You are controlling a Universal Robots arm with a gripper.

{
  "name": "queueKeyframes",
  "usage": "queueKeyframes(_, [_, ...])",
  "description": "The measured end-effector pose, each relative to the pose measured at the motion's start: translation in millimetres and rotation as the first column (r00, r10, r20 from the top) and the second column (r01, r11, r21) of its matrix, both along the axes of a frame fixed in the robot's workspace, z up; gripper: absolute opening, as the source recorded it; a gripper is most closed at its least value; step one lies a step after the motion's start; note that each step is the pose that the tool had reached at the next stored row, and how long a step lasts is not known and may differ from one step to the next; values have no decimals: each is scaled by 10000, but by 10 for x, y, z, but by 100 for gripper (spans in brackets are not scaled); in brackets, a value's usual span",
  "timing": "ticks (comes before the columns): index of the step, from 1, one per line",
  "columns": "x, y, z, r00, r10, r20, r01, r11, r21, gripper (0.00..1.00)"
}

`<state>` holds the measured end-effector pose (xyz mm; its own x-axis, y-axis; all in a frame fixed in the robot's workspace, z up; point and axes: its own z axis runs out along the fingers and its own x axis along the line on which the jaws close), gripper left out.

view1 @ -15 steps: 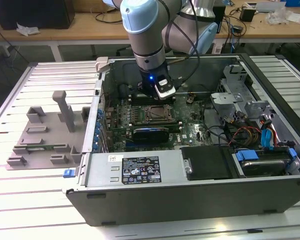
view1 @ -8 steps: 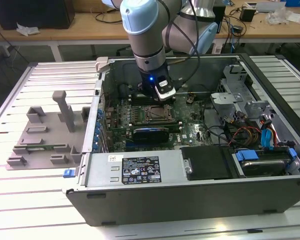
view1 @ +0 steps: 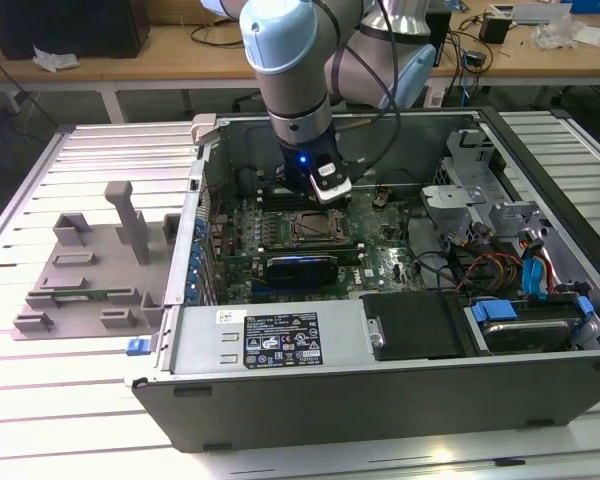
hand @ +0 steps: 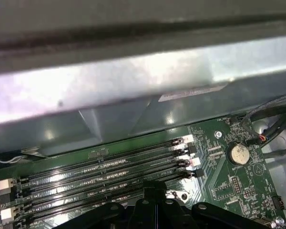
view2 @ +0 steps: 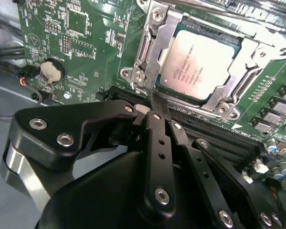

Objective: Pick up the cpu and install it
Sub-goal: 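Install the first cpu locking lever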

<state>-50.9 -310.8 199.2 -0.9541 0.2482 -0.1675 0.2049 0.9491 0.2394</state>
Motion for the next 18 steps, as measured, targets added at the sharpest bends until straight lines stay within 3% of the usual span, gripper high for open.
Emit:
queueKeyframes(5, [0, -28, -10, 10000, 0, 20, 0, 10000, 56, 11])
queueKeyframes(11, [0, -35, -38, 10000, -2, 53, 1, 9996, 267, 11])
queueKeyframes(15, [0, -36, -34, 10000, -1, 51, -1, 9996, 287, 11])
queueKeyframes(18, [0, -36, 28, 10000, -1, 51, 0, 9996, 283, 11])
